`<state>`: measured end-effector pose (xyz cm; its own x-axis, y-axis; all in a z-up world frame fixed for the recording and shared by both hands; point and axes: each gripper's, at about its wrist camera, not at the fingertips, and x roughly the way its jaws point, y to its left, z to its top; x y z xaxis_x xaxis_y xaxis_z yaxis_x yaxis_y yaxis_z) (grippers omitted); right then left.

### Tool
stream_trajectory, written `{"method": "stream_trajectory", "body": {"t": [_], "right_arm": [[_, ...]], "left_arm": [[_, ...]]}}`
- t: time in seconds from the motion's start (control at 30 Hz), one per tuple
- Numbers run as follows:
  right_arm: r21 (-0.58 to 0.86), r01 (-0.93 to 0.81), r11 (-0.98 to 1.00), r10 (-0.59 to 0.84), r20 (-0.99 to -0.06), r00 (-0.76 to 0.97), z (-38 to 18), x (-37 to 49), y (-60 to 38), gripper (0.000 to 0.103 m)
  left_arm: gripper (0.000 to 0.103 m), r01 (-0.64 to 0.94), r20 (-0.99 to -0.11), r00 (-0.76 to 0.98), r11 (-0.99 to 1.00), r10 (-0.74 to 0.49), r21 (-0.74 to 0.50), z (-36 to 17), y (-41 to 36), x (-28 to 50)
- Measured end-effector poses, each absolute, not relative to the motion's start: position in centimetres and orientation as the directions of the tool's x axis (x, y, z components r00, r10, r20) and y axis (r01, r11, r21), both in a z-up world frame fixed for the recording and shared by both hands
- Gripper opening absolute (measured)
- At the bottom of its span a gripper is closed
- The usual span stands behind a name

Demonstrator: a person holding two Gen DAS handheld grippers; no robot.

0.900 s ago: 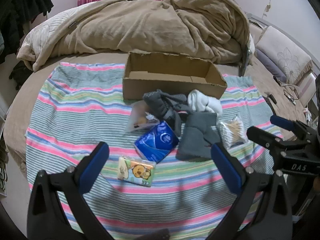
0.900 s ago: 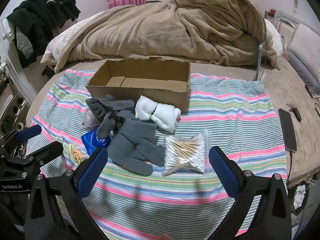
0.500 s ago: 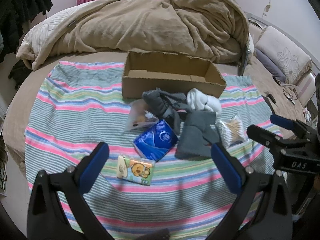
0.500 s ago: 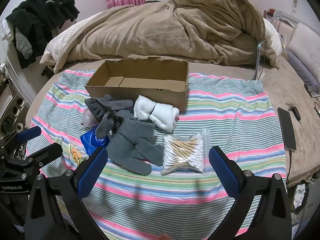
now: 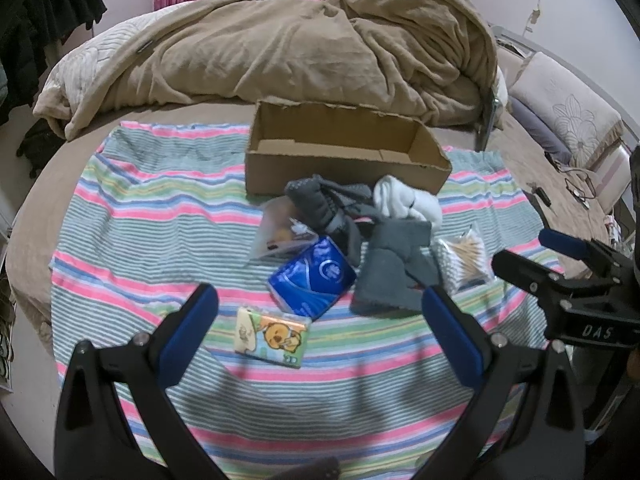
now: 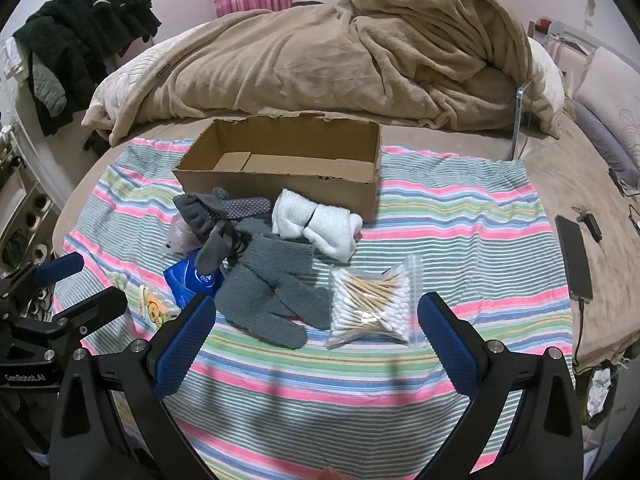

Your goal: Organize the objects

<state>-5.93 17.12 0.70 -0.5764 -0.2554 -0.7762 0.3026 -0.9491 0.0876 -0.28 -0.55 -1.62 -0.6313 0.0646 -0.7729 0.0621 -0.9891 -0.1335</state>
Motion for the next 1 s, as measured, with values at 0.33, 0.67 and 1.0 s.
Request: {"method": "stream_trajectory", "body": {"t": [0.33,0.67,1.0], "right_arm": [[0.088,0.303,-0.949,-0.257,-0.774,-0.579,0.7,-5.8,17.1,0.103],[0.093,0.305,-0.948,-0.261,-0.774,-0.577,0.7,-5.8,17.2,0.103],[0.096,0.292,-0.952,-0.252,-0.787,-0.563,-0.3,-7.2,17.9,0.103]], "left_arm": [[0.102,0.062,-0.771,-0.633,-0.989,0.065,-0.134,-1.5,-0.5,0.0],[0.102,0.062,-0.774,-0.630,-0.989,0.064,-0.133,-1.4,-0.5,0.1],[0.102,0.062,-0.797,-0.599,-0.988,0.077,-0.143,-2.8,-0.5,-1.7]]}}
